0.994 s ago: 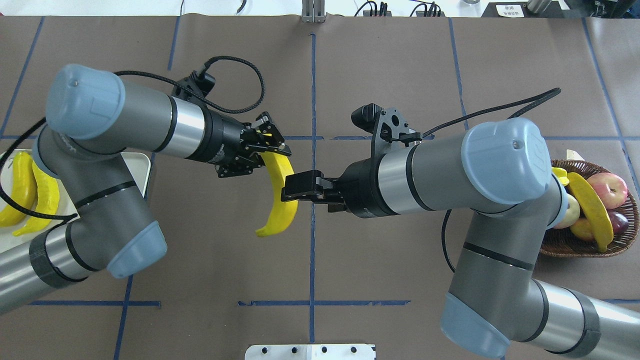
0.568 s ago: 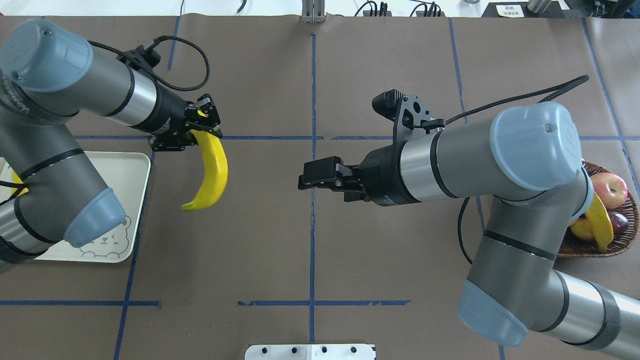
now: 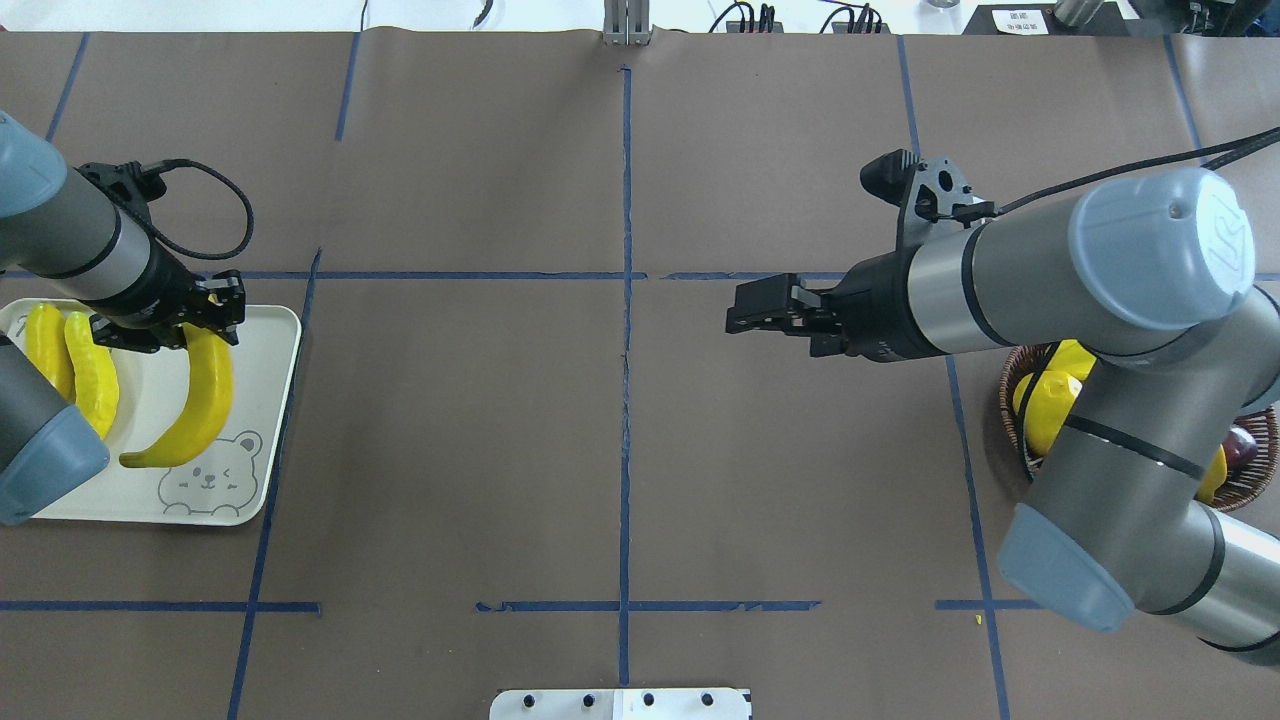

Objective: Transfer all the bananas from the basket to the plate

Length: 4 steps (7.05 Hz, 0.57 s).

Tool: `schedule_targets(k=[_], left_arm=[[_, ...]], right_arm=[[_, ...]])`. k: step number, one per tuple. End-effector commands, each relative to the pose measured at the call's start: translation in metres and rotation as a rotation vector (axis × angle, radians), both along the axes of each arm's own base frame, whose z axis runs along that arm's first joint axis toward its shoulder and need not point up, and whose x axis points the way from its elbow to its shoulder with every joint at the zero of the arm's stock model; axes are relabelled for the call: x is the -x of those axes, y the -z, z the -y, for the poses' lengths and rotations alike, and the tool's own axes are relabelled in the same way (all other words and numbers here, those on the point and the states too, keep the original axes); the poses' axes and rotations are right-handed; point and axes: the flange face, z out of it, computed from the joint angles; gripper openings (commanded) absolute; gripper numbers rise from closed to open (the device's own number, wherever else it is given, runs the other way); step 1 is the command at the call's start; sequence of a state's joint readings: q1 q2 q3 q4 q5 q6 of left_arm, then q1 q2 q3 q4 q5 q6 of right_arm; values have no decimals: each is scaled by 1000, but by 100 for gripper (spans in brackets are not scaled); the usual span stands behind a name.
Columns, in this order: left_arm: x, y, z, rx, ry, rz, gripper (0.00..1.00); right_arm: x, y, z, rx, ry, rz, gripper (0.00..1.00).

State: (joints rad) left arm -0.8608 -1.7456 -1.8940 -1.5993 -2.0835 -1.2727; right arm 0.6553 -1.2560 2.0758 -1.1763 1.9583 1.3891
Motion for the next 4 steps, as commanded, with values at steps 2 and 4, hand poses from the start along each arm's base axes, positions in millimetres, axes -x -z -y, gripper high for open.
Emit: schedule_targets(k=[2,4], left_arm=[[-5,-75,18,28,22,136,0],[2,-99,26,-41,-65,193,4]], right_arm=[[-38,-77,24,-85,32,-222,100],[-79,-108,37,-124,67,-267,100]])
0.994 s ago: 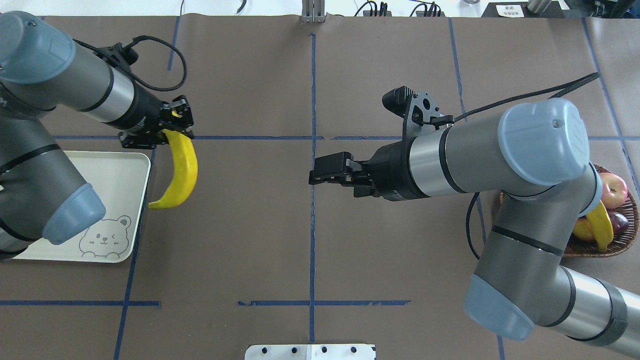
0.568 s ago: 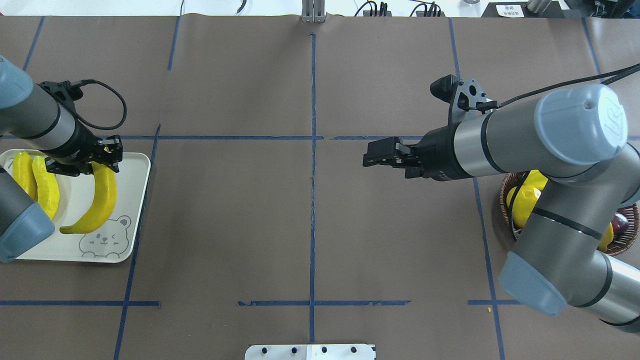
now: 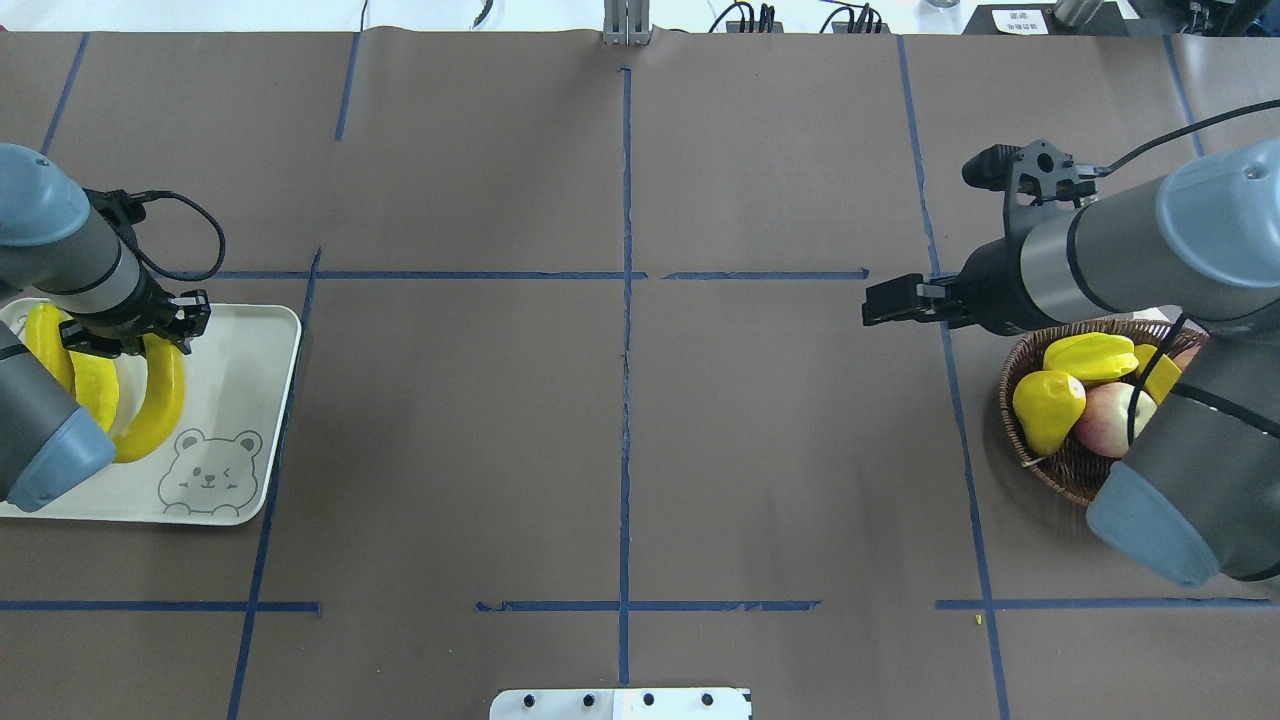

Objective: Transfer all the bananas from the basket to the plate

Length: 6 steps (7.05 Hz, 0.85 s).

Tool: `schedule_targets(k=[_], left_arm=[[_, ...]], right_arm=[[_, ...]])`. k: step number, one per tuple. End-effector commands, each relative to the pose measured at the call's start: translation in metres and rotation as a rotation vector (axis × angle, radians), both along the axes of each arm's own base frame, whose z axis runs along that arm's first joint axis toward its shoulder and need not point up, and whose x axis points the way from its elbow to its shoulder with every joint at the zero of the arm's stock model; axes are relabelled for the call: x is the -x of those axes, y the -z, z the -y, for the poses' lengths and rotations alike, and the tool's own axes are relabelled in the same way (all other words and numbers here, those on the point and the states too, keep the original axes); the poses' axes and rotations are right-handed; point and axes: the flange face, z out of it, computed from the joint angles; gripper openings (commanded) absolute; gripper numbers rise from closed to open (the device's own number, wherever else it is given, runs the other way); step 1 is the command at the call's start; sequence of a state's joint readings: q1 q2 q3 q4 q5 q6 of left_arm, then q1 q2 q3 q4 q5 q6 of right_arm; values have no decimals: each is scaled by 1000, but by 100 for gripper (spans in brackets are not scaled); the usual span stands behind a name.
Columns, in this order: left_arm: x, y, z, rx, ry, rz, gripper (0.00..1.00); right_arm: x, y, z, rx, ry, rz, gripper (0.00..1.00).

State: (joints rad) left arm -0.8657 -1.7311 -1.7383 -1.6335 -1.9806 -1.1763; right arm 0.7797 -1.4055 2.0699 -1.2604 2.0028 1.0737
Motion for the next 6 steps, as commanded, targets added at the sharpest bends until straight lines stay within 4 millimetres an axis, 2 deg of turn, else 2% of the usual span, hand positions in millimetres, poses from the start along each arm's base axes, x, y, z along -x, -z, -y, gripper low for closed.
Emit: schedule_targets(k=[1,2,3,4,5,6], left_arm=[[4,-17,6,-28,-40,30,99],[3,-16,7,-42,-37,18,100],[4,-8,6,-51,-35,7,100],[5,13,3,-78,-36,-24,100],[13,55,-4,-136,-31,-77,100],[22,97,-15,-200,-30,-129,100]], right_arm=[[-38,-24,10,1,19,-20,100],[-53,-33,12,8,17,-26,100],[-73,-57,11,13,8,-63,100],[-99,-88,9,-22,30,-125,100],[-129,-121,4,-52,56,-187,100],[-150,-161,-13,-40,87,-254,100]])
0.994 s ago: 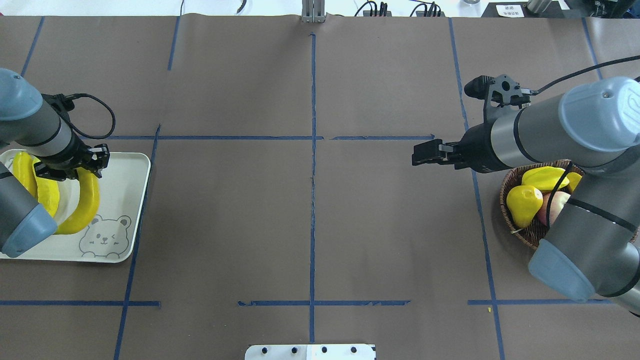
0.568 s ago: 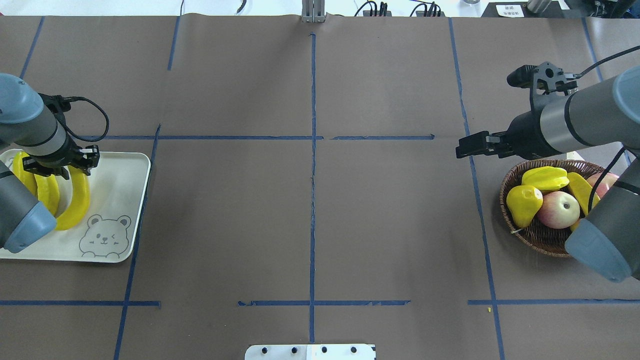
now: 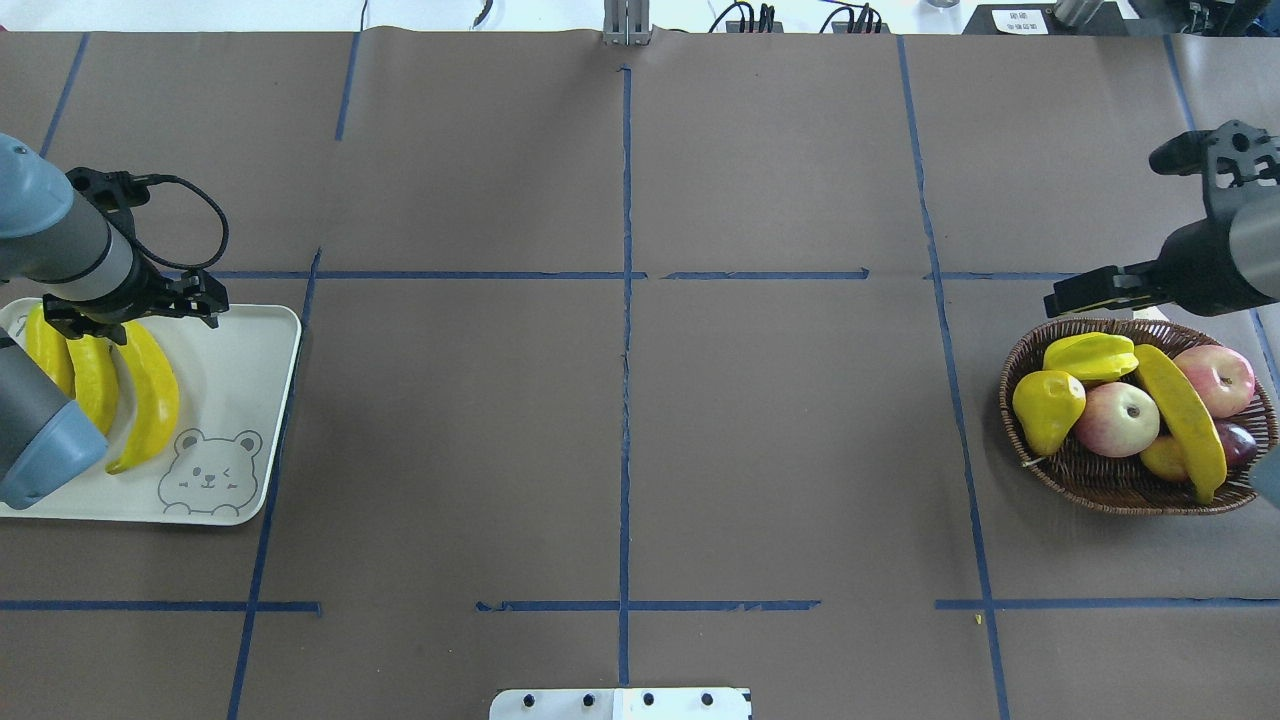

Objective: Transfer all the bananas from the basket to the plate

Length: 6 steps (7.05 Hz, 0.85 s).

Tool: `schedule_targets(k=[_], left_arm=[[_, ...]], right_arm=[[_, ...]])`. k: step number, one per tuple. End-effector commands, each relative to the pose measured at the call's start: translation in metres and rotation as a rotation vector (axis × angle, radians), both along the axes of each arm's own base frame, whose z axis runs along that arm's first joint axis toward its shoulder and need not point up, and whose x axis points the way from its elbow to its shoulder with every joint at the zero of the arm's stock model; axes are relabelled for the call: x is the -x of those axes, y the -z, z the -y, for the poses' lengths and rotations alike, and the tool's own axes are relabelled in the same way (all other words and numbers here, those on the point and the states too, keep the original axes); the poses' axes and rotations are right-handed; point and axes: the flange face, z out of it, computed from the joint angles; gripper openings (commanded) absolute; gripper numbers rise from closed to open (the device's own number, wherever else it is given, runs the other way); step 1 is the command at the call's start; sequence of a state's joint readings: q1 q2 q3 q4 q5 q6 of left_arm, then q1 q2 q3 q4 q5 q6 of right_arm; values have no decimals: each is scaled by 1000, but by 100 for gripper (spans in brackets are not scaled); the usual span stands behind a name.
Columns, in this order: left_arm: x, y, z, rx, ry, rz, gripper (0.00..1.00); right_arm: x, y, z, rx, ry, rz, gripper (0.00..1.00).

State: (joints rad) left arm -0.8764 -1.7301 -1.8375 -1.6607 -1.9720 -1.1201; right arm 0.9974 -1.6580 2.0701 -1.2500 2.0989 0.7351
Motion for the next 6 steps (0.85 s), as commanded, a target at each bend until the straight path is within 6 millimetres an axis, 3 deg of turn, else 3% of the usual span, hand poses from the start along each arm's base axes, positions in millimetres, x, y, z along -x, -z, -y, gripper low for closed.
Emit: schedule_targets(k=[1,2,3,4,5,6], left_arm=[[14,73,-16,-106,0,-93,100],[16,96,-27,-104,4,-146,100],[10,104,-32,-55,-3,-195,100],[9,112,-31,-61,1,-207,100],[9,114,-31,-45,19,-213,100],[8,116,-31,-45,21,-217,100]], right_arm=[[-42,-63,-28,-3,43,-83,100],[-45,-78,-32,14,40,-104,100],[-43,-91,-31,37,44,-120,100],[-25,-103,-37,49,98,-136,100],[9,-111,-49,50,178,-154,100],[17,-115,-54,48,196,-171,100]])
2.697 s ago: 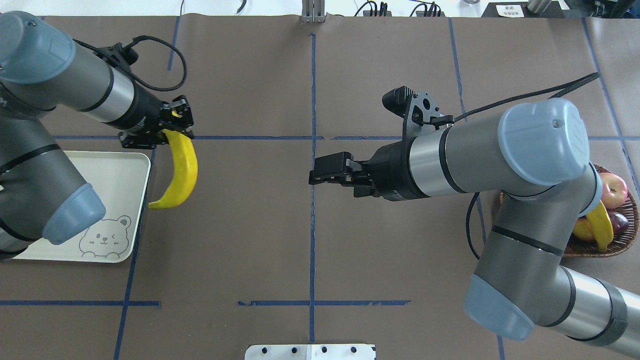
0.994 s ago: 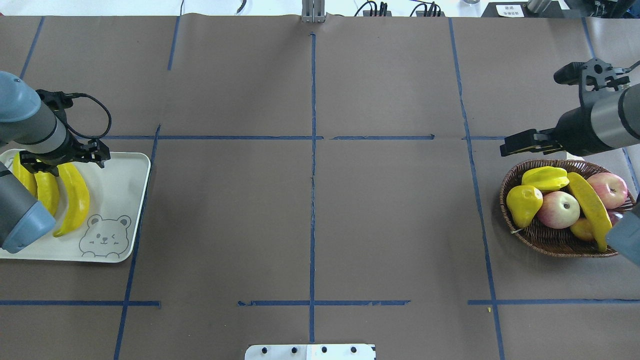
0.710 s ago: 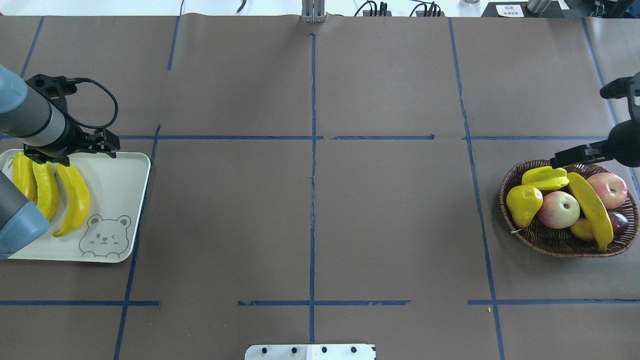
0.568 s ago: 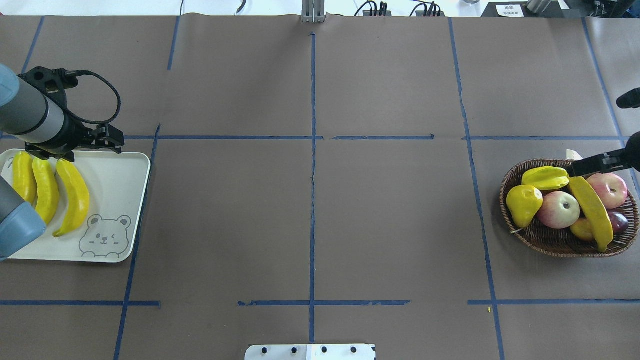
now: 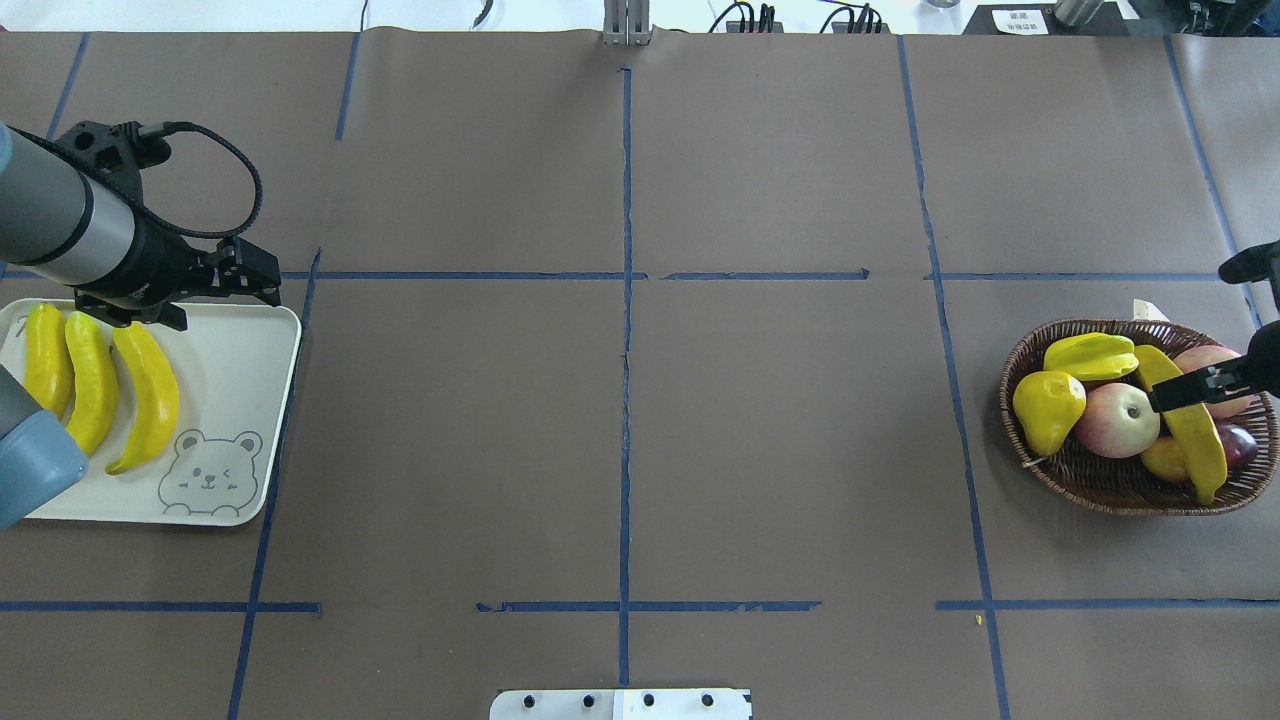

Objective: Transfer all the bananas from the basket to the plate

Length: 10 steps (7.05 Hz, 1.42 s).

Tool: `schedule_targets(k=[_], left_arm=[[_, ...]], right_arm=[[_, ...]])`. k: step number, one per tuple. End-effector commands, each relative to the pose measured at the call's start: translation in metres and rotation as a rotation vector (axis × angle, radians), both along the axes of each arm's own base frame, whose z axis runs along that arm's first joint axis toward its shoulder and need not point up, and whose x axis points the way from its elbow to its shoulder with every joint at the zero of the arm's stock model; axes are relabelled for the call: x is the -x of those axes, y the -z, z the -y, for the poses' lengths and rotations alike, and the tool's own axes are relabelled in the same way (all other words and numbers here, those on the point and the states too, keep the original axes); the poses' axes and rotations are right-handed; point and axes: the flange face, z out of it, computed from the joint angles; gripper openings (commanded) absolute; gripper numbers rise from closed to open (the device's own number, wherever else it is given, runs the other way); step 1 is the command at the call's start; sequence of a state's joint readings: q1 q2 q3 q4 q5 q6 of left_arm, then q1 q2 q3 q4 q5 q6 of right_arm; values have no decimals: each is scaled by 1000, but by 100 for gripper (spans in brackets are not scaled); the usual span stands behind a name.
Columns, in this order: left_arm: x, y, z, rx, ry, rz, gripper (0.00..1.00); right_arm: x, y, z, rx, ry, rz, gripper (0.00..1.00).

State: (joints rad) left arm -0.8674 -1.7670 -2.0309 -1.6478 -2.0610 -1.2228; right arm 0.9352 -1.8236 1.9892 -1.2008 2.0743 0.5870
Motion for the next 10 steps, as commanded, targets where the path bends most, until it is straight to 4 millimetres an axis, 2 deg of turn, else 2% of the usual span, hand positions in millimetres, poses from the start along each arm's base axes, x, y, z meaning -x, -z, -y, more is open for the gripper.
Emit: schedule_targets(k=[1,4,6,7,8,9,10], left_arm=[[-1,7,1,7,11,-14,100],[-10,21,-2,31,20,-48,100],[-11,23,-3,27,18,-53,100],[-13,24,-2,27,17,-52,100],[-13,26,-2,25,17,-54,100],[-13,26,-2,24,17,-54,100],[-13,26,-3,24,14,-56,100]], right_arm=[[12,-20,-17,19,52,-38,100],[0,-36,-29,32,70,-62,99],[4,-41,-26,42,71,-70,96],[5,-42,-25,42,72,-71,71],[5,-42,-24,40,74,-71,39],[-2,-41,-22,36,57,-68,14],[-21,-37,-14,26,18,-61,3]])
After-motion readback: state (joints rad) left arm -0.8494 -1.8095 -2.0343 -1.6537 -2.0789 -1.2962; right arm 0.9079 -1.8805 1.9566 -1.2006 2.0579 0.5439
